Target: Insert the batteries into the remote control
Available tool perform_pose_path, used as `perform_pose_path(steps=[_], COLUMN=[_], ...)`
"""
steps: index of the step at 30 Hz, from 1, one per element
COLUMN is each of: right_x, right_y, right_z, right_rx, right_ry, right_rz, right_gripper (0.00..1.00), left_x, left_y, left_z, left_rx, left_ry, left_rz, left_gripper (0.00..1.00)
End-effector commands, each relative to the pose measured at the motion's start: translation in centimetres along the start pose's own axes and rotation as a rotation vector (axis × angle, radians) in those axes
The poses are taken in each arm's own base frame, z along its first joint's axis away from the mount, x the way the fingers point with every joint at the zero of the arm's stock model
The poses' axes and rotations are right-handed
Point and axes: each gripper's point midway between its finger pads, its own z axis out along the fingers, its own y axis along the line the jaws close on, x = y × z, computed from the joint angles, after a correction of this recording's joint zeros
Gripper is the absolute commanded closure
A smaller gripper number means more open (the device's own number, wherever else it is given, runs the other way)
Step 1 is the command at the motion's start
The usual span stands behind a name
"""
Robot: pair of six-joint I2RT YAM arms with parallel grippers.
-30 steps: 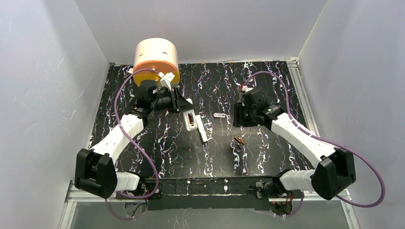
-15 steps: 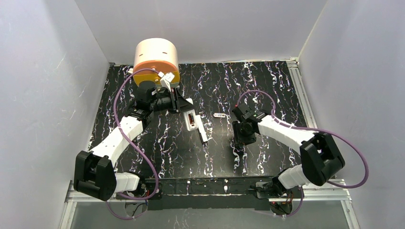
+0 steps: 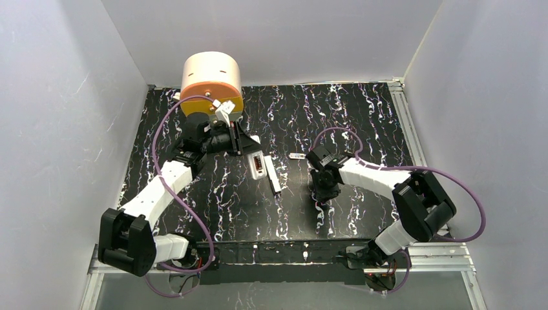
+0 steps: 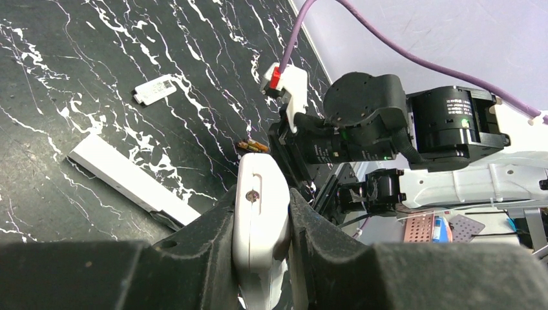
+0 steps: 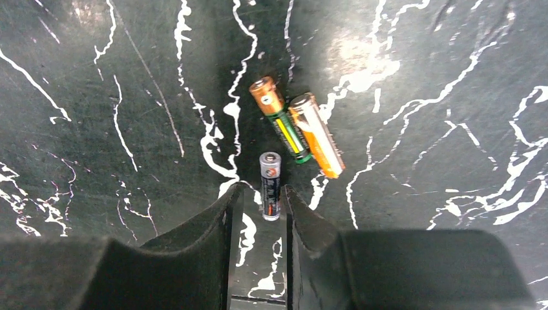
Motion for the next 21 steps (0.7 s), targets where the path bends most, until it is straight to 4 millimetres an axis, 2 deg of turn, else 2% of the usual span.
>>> perform_pose_path(steps=[1, 5, 9, 12, 18, 21], right_x=[0.5, 1.1, 0.8, 0.0, -2.0, -1.5], right_y=[0.6, 0.9, 1.6, 2.1, 4.4, 4.4], right_z=[0.5, 0.7, 0.4, 0.3, -0.5, -0.6], right_rx=[0.037, 0.075, 0.080, 0.084, -0.010, -0.018], right_ry=[-0.009, -0.018, -0.061, -0.096, -0.154, -0.159], right_rz=[0.001, 0.054, 0.139, 0.231, 0.406, 0.547], right_gripper=[0.65, 0.70, 0.77, 0.78, 0.79, 0.78], left_x=[-0.6, -0.5, -0.1, 0.3, 0.8, 1.1], left_y=[-1.5, -2.0, -2.7, -2.9, -4.0, -3.8], left_z=[-1.2, -1.9, -2.7, -3.4, -5.2, -6.0], left_rx=[0.024, 0.025, 0.030, 0.025, 0.012, -0.036], left_ry=[-0.051, -0.071, -0.093, -0.113, -0.162, -0.170], left_rz=[0.060, 0.069, 0.078, 0.076, 0.064, 0.057], left_gripper=[1.00, 1.00, 1.00, 1.00, 1.00, 1.00])
